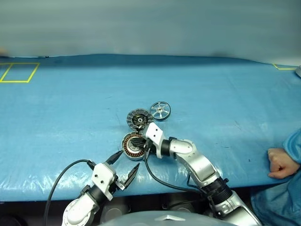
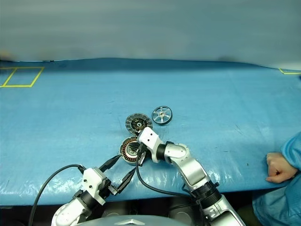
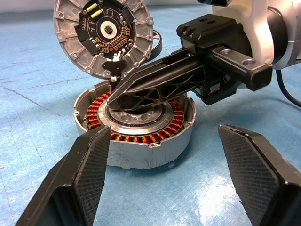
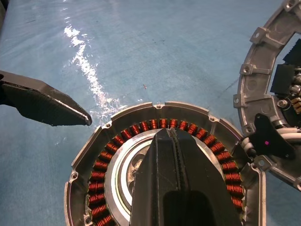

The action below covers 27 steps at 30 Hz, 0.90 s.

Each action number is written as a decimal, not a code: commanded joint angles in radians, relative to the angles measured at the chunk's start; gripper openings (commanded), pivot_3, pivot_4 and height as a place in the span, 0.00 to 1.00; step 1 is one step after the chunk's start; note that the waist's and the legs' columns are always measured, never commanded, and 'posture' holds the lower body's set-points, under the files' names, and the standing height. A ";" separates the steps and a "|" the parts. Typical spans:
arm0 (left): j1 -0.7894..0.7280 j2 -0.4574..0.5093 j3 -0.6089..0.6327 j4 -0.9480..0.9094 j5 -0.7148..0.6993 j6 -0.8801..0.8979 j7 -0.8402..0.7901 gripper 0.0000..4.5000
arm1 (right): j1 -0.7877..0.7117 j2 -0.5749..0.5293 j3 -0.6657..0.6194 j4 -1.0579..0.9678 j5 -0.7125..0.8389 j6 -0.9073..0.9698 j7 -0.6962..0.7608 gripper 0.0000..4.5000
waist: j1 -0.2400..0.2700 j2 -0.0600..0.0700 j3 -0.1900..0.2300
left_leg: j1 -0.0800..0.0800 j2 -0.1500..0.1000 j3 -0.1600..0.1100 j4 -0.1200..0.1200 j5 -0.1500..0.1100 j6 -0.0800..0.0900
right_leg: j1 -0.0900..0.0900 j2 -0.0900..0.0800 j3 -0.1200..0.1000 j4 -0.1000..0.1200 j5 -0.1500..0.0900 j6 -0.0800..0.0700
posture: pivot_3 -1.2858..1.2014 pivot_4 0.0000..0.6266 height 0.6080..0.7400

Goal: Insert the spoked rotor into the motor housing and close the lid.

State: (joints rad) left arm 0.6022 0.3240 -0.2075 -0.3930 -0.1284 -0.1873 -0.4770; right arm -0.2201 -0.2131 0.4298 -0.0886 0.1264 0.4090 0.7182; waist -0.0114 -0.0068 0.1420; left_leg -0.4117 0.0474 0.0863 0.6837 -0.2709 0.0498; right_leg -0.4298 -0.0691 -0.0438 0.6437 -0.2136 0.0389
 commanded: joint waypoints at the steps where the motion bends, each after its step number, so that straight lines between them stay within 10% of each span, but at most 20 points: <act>1: 0.003 0.000 -0.007 -0.001 0.003 -0.027 -0.001 0.87 | 0.040 0.005 -0.042 -0.036 0.094 0.018 0.050 0.01 | 0.001 0.000 0.000 | 0.000 0.000 0.000 0.000 0.000 0.000 | 0.000 0.000 0.000 0.000 0.000 0.000 | 0.52 0.24 1.00; 9: 0.001 -0.001 -0.001 -0.006 -0.007 -0.027 -0.005 0.87 | 0.083 0.006 -0.144 -0.235 0.293 0.001 0.116 0.01 | -0.001 0.001 0.002 | -0.002 0.000 0.000 -0.001 -0.001 0.001 | -0.002 0.000 -0.001 -0.001 0.001 -0.001 | 0.52 0.24 1.00; 20: -0.016 -0.003 0.003 -0.035 -0.017 -0.041 -0.005 0.87 | -0.161 -0.259 -0.192 -0.298 0.117 0.138 0.000 0.01 | 0.000 0.002 0.003 | -0.003 -0.001 0.000 -0.001 -0.001 0.001 | -0.002 -0.002 -0.002 -0.001 0.002 -0.004 | 0.52 0.24 1.00; 27: -0.060 -0.015 -0.015 -0.004 -0.020 -0.038 -0.011 0.87 | -0.367 -0.325 -0.062 -0.145 -0.027 0.238 0.019 0.43 | -0.001 0.002 0.003 | -0.003 -0.001 0.000 -0.001 -0.001 0.001 | 0.000 0.000 -0.001 0.000 0.002 -0.005 | 0.52 0.24 1.00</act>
State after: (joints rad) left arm 0.5430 0.3148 -0.2117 -0.3919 -0.1385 -0.2066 -0.4825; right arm -0.5480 -0.5320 0.3699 -0.2585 0.1363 0.6402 0.7430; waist -0.0126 -0.0050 0.1449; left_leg -0.4148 0.0459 0.0870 0.6831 -0.2720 0.0510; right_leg -0.4303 -0.0694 -0.0453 0.6434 -0.2113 0.0338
